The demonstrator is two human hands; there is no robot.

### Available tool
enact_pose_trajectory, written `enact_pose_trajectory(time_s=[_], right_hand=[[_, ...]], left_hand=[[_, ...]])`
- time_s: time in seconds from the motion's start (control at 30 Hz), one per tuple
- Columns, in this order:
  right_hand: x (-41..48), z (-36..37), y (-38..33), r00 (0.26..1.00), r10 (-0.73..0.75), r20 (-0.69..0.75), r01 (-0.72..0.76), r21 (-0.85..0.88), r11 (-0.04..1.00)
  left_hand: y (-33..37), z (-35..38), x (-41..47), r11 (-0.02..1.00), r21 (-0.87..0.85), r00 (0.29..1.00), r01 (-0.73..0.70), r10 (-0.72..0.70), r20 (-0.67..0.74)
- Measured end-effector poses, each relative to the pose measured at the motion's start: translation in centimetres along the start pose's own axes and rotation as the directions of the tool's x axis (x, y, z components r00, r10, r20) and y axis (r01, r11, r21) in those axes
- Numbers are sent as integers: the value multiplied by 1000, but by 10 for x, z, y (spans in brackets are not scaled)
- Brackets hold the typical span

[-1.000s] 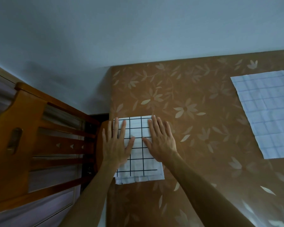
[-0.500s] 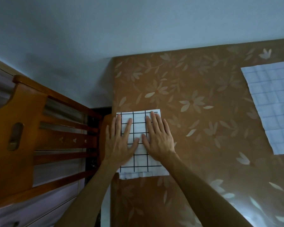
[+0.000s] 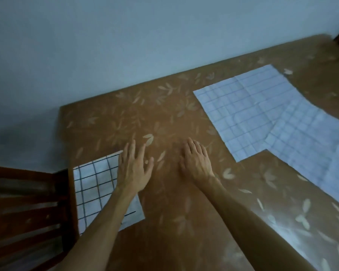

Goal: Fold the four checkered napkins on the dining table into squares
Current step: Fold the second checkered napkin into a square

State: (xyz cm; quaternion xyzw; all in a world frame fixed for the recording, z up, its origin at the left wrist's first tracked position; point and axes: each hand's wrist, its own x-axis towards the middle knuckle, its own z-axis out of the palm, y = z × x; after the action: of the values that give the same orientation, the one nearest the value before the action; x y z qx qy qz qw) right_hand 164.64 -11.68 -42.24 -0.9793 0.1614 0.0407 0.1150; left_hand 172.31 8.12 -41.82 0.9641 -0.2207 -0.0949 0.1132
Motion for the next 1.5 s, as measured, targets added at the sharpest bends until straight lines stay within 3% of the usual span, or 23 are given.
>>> enact_pose_trajectory(time_s=[0.13, 0.27, 0.37, 0.5, 0.6, 0.7, 0.8, 0.87, 1.03, 1.1, 1.2, 1.3, 1.4, 1.5], right_hand=[[-7, -20, 73, 983, 179, -50, -180, -12, 984], [-13, -34, 138, 954, 300, 19, -298, -71, 952], [-10, -41, 168, 942, 324, 87, -323, -35, 946], [5, -48, 180, 962, 259, 90, -250, -107, 962], [8, -47, 187, 975, 204, 86, -190, -142, 971], [7, -44, 194, 982, 175, 76, -163, -142, 976], [5, -45, 197, 987, 151, 57, -142, -143, 980], [4, -41, 199, 986, 165, -34, -167, -102, 981], [0, -32, 201, 968, 236, -80, -232, 56, 971], [-8, -30, 197, 960, 258, -107, -244, 125, 962], [-29, -33, 180, 972, 202, -120, -171, 234, 957], [-52, -35, 161, 983, 148, -111, -105, 320, 941], [-74, -34, 142, 991, 82, -109, -37, 367, 929], [-97, -38, 117, 997, -11, -71, 38, 388, 921]], left_hand=[[76, 19, 25, 996, -58, 994, -68, 73, 82], [151, 37, 44, 975, -154, 977, -159, 178, 121], [201, 48, 54, 947, -260, 959, -188, 234, 158], [240, 60, 64, 932, -307, 953, -191, 250, 168], [258, 64, 70, 918, -392, 972, -56, 141, 190], [270, 62, 78, 794, -587, 968, 158, -7, 251], [275, 64, 90, 588, -715, 908, 378, -86, 409], [277, 67, 96, 414, -745, 839, 523, -98, 535], [285, 61, 95, 318, -714, 769, 624, -85, 634], [289, 61, 88, 350, -687, 756, 637, -107, 646], [289, 60, 77, 452, -668, 799, 592, -218, 561], [276, 50, 65, 454, -679, 817, 577, -308, 488], [250, 36, 50, 469, -691, 835, 550, -308, 456], [221, 13, 26, 562, -700, 897, 440, -253, 361]])
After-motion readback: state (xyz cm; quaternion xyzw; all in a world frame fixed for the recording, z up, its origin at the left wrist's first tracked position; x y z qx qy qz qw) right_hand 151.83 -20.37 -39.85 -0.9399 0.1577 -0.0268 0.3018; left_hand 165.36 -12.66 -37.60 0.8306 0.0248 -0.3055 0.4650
